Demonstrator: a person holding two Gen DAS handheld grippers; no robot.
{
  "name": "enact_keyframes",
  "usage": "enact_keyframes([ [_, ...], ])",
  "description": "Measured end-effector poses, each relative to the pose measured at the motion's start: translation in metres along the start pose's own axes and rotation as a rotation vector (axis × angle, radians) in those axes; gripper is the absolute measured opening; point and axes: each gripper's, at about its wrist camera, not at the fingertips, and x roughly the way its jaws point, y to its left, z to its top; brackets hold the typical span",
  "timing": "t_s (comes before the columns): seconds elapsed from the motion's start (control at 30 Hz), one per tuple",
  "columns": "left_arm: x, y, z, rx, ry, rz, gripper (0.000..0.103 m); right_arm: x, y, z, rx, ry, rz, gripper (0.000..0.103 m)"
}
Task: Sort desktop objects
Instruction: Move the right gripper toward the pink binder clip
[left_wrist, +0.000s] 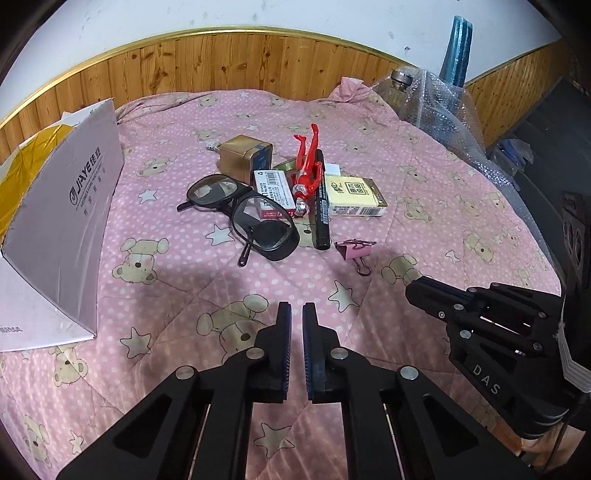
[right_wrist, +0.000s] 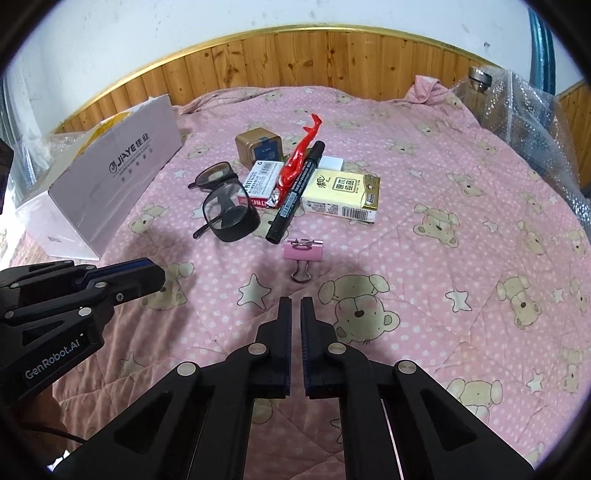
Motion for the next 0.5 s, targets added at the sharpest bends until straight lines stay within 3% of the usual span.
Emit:
enact_keyframes([
  [0.2, 0.002, 0.004, 0.003, -0.015, 0.001, -0.001, 0.006, 0.003, 0.000, 0.005, 0.008, 0.001, 0.020, 0.011],
  [0.27, 0.004, 0.008, 0.004, -0.032, 0.011, -0.019, 0.008, 0.002, 0.000, 0.007, 0.008, -0.007, 0.010, 0.038],
  [0.33, 0.006, 0.009, 0.005, -0.037, 0.021, -0.027, 0.011, 0.002, -0.002, 0.009, 0.013, -0.022, 0.007, 0.054],
  [0.37, 0.007, 0.009, 0.006, -0.038, 0.027, -0.028, 0.023, 0.003, -0.003, 0.010, 0.018, -0.023, 0.008, 0.055],
  [0.4, 0.008, 0.010, 0.006, -0.044, 0.029, -0.028, 0.041, 0.004, -0.005, 0.011, 0.023, -0.019, 0.012, 0.055],
  [0.47, 0.008, 0.011, 0.008, -0.050, 0.019, -0.031, 0.056, 0.008, -0.008, 0.015, 0.037, -0.011, 0.023, 0.055],
  [0.5, 0.009, 0.011, 0.010, -0.051, 0.018, -0.024, 0.058, 0.010, -0.010, 0.016, 0.043, -0.006, 0.029, 0.055],
])
